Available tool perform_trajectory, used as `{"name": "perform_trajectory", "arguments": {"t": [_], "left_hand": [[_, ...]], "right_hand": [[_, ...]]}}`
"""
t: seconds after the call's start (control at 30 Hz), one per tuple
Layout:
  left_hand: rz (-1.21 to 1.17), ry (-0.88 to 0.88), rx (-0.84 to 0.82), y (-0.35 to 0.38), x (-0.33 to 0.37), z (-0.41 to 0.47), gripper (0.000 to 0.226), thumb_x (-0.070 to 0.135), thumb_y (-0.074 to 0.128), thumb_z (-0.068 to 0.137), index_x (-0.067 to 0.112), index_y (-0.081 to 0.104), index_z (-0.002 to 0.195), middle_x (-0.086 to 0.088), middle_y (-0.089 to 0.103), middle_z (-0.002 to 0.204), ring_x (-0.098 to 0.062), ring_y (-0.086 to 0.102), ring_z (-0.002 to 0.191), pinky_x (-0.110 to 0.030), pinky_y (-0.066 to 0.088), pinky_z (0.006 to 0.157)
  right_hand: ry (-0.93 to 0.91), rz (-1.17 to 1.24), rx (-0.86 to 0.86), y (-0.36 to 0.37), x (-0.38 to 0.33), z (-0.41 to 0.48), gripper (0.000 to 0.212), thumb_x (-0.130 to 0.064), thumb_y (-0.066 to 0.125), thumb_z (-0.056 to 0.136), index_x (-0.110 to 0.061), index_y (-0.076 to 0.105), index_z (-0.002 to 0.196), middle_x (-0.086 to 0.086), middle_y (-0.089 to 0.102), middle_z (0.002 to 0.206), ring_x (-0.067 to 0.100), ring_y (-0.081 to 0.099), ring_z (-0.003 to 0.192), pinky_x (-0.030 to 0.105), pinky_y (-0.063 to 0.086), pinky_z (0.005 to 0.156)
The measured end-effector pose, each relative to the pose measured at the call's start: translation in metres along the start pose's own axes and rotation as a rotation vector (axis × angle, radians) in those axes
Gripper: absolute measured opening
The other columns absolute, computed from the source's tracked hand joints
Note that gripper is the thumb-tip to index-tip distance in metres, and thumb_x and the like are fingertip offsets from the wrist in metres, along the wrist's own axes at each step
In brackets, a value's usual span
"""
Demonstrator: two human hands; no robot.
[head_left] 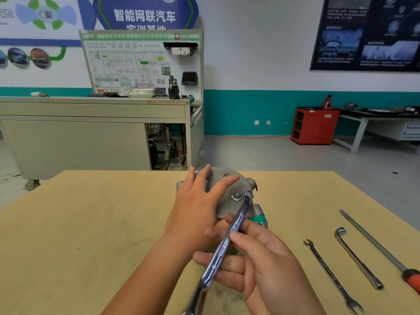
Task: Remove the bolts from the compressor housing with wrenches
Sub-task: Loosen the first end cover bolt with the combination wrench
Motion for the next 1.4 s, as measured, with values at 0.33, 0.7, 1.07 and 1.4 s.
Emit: {"name": "perform_trajectory", "arguments": {"t": [0.33, 0.7, 1.07, 1.4], "left_hand": [[-0.008, 0.006, -0.037, 0.002, -0.005, 0.000, 0.055, 0.070, 0.014, 0.074, 0.065, 0.000, 0.127, 0.000, 0.008, 0.160, -0.027, -0.003, 0.147, -0.033, 0.011, 0.111], [-0.188, 0.043, -0.035, -0.001, -0.003, 0.001, 0.060, 0.068, 0.014, 0.070, 0.062, 0.037, 0.126, 0.002, 0.003, 0.161, -0.024, -0.002, 0.147, -0.036, 0.012, 0.113], [-0.088, 0.086, 0.025, -0.001, 0.000, 0.000, 0.042, 0.034, 0.065, 0.084, 0.038, 0.054, 0.124, 0.001, 0.033, 0.149, -0.032, 0.015, 0.144, -0.039, 0.015, 0.116], [-0.123, 0.092, 0.032, -0.002, 0.003, 0.000, 0.055, 0.072, 0.049, 0.075, 0.037, 0.055, 0.118, 0.005, 0.034, 0.149, -0.030, 0.015, 0.145, -0.046, 0.018, 0.115]], "right_hand": [[-0.019, -0.054, -0.019, 0.005, 0.000, 0.008, 0.025, 0.000, 0.040, 0.094, -0.014, 0.052, 0.111, 0.014, 0.074, 0.082, 0.032, 0.069, 0.055, 0.025, 0.052, 0.038], [-0.008, 0.044, -0.171, 0.014, -0.007, 0.011, 0.027, -0.005, 0.045, 0.086, -0.003, 0.054, 0.112, 0.019, 0.073, 0.084, 0.033, 0.070, 0.060, 0.026, 0.055, 0.045], [-0.004, 0.225, -0.073, -0.004, 0.010, 0.008, 0.050, -0.008, 0.056, 0.057, -0.006, 0.063, 0.107, 0.017, 0.067, 0.065, 0.027, 0.063, 0.043, 0.027, 0.048, 0.035], [-0.564, 0.195, -0.207, -0.072, -0.022, -0.011, 0.037, 0.015, 0.029, 0.091, 0.021, 0.035, 0.128, 0.042, 0.029, 0.138, 0.049, 0.038, 0.124, 0.051, 0.037, 0.096]]}}
Point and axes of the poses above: each hand's wrist, its own z-axis towards the middle knuckle, its own y-axis out of the palm, x = y × z, the point moved 6 cm from there along z, towards the middle knuckle
